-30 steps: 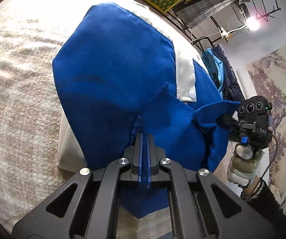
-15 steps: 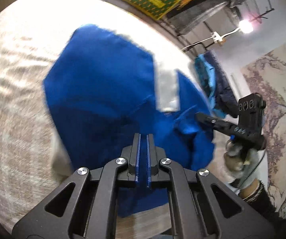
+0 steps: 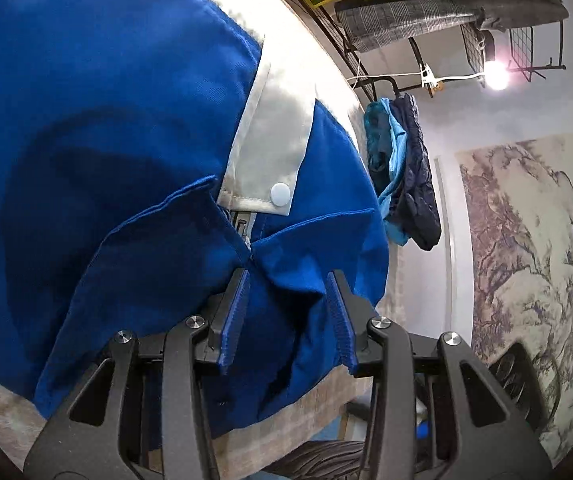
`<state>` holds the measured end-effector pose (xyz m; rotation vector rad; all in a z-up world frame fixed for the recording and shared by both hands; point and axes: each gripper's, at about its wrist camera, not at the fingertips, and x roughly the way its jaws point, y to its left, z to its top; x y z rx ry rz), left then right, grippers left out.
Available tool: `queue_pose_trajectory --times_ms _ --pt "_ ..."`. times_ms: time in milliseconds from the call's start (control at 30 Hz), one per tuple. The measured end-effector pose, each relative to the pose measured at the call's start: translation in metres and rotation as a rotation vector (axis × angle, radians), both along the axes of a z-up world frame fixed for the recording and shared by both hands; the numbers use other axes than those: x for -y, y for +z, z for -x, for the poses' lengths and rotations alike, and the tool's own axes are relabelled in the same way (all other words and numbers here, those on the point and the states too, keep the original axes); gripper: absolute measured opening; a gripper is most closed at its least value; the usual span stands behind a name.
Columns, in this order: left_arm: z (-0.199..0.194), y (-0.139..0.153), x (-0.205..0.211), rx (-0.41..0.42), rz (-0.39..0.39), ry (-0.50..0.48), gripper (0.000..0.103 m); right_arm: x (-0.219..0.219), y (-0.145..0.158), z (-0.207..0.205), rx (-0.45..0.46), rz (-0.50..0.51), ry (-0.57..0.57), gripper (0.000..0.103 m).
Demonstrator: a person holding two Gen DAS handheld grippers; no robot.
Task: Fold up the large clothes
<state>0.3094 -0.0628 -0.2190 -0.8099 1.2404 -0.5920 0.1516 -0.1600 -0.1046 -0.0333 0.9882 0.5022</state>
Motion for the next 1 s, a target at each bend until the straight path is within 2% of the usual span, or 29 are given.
queue_pose_trajectory --times_ms 100,200,233,300,333,400,533,600,667,733,767,800,833,900,1000 --pt "-0.001 0.002 0.006 0.008 -0.005 0.003 0.040 -0.008 -0.015 0.011 0.007 0.059 0.030 0.044" --pt "0.000 0.002 0.013 0.012 -0.022 0.008 0.040 -0.021 -0.027 0.009 0.039 0.189 0.020 0.041" --pt "0.000 0.003 0.015 0.015 -0.026 0.010 0.040 -0.026 -0.030 0.010 0.054 0.253 0.022 0.036" --pt "0.000 0.006 0.017 0.026 -0.035 0.007 0.040 -0.032 -0.035 0.013 0.079 0.337 0.031 0.018" --pt "0.000 0.007 0.018 0.031 -0.042 0.006 0.039 -0.033 -0.033 0.016 0.089 0.351 0.039 0.013" --pt "0.000 0.009 0.016 0.040 -0.063 0.001 0.032 -0.031 -0.029 0.021 0.092 0.347 0.056 0.003" --pt "0.003 0.006 0.011 0.046 -0.118 -0.002 0.017 -0.022 -0.023 0.037 0.088 0.326 0.108 0.001" --pt "0.006 0.005 0.010 0.051 -0.133 -0.012 0.015 -0.019 -0.029 0.039 0.088 0.349 0.117 0.001" --pt "0.010 0.011 0.008 0.064 -0.143 -0.027 0.015 -0.016 -0.028 0.041 0.076 0.323 0.137 0.001" --pt "0.016 0.025 0.005 0.093 -0.133 -0.042 0.015 -0.013 -0.016 0.040 0.071 0.267 0.192 0.006" --pt "0.017 0.032 0.003 0.113 -0.128 -0.047 0.015 -0.008 -0.005 0.041 0.083 0.229 0.208 0.013" --pt "0.018 0.044 -0.002 0.145 -0.129 -0.047 0.015 -0.003 0.006 0.036 0.094 0.183 0.214 0.025" --pt "0.019 0.055 -0.010 0.182 -0.128 -0.038 0.015 0.003 0.016 0.034 0.106 0.138 0.208 0.029" --pt "0.015 0.073 -0.024 0.247 -0.159 -0.013 0.015 0.019 0.035 0.022 0.140 0.053 0.156 0.029" --pt "-0.002 0.089 -0.055 0.321 -0.249 0.096 0.015 0.039 0.042 -0.008 0.181 0.035 0.029 0.031"
